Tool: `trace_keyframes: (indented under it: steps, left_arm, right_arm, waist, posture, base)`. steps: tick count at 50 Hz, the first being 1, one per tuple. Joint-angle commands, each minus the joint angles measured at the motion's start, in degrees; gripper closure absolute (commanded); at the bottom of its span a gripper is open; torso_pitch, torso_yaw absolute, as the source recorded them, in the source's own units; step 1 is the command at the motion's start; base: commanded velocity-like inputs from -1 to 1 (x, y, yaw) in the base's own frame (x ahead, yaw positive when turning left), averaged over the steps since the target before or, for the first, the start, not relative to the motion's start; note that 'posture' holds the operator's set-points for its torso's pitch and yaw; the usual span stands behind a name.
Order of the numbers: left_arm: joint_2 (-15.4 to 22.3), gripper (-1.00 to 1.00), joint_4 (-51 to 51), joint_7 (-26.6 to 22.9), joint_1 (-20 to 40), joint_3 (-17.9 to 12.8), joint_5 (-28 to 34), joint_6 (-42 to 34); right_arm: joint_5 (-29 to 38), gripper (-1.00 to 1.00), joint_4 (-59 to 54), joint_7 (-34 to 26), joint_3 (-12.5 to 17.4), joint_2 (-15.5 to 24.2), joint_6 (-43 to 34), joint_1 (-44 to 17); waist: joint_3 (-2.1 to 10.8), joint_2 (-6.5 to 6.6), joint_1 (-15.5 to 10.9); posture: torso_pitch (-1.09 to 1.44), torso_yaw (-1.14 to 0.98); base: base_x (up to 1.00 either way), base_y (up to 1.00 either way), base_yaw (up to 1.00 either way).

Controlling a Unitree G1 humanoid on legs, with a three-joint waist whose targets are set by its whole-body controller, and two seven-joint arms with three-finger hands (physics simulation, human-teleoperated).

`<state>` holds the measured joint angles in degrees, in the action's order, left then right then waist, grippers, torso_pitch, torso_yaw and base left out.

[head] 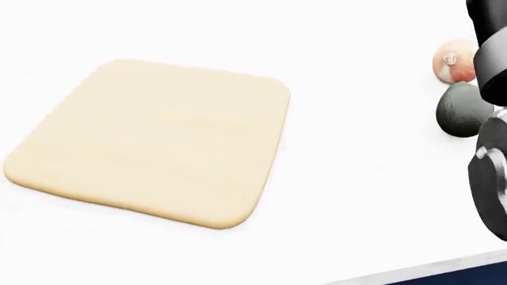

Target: Place the avocado, onion, tomato and bell pepper on the cutting board.

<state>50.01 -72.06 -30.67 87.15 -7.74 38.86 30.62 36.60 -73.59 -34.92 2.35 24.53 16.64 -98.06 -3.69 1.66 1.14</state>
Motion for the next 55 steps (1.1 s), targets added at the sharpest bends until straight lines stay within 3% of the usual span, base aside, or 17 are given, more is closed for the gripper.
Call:
trace_keyframes:
  steps: [1,17,37,55]
  left_arm:
    - [0.74,1.0,1.97,1.02,2.09,-0.62,-1.15,0.44]
    - [1.43,1.0,2.06,1.22,1.68,-0.94,-2.54,1.19]
    - [1.59,1.0,1.67,1.92,1.22,-1.22,-3.59,1.54]
    - [1.73,1.0,1.88,1.79,-0.07,-1.2,-4.41,2.0]
  right_arm:
    - [-0.45,1.0,2.28,1.94,0.58,0.0,1.95,-2.62]
    - [5.48,1.0,-0.53,11.25,-1.73,-6.33,5.34,-3.39]
    - [11.28,1.0,-2.27,20.09,-2.29,-13.89,2.94,0.65]
    - [13.48,1.0,-2.64,20.77,-2.46,-15.99,2.3,4.65]
  waist:
    - [1.97,0.38,0.07]
    - [2.06,1.09,0.2]
    - [2.43,1.59,0.21]
    - [2.75,1.91,0.43]
  posture:
    - [0.0,0.0]
    - [0.0,0.0]
    - [0.0,0.0]
    - [0.0,0.0]
  base:
    - [0.0,0.0,0.0]
    - [0.0,0.0,0.0]
    - [0.0,0.0,0.0]
    - [0.0,0.0,0.0]
